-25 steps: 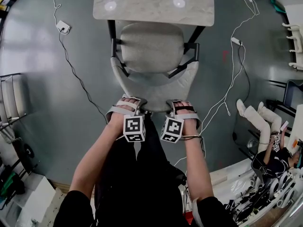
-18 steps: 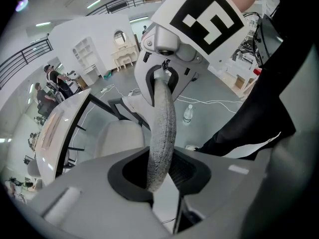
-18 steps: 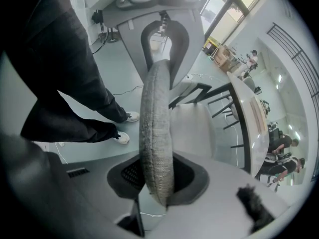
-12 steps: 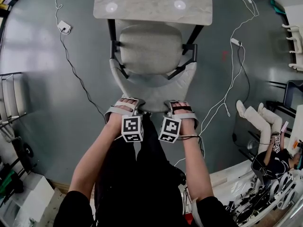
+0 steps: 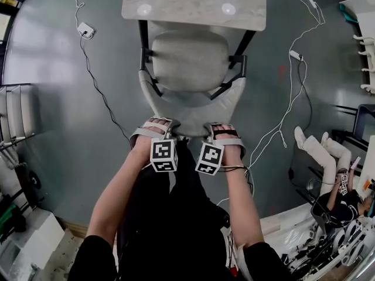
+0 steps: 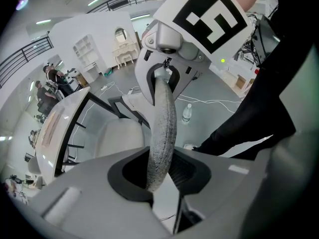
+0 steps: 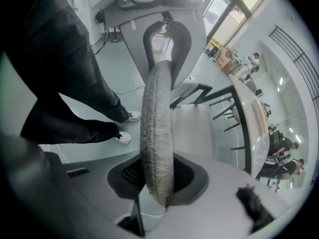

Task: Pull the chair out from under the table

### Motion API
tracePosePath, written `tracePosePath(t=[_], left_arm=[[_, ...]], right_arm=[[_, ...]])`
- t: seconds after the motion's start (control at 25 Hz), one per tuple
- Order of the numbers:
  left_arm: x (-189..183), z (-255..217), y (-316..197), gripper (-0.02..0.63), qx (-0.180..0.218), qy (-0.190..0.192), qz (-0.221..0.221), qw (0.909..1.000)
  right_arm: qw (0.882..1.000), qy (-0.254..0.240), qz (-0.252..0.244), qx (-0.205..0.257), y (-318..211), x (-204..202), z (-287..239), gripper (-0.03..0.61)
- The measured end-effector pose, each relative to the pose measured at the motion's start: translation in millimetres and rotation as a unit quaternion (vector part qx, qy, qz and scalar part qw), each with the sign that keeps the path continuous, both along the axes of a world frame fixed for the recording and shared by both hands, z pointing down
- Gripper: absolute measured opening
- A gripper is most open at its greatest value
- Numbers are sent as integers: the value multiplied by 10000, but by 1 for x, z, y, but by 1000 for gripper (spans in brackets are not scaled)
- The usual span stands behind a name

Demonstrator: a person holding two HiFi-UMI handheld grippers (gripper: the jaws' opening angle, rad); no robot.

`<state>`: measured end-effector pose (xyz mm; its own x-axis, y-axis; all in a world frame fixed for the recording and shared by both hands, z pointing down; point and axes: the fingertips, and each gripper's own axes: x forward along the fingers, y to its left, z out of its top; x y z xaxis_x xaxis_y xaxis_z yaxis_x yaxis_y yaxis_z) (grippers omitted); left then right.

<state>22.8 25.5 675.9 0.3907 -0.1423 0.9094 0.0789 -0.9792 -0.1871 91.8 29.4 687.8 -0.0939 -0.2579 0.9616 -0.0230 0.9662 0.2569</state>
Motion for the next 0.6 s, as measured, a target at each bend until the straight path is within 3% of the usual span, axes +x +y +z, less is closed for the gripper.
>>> tracePosePath(t=[0.6], left_arm=[[-7, -1, 17, 92, 79, 64, 216, 9997]], right_arm=[[9999, -10, 132, -20, 21, -7, 0, 87]])
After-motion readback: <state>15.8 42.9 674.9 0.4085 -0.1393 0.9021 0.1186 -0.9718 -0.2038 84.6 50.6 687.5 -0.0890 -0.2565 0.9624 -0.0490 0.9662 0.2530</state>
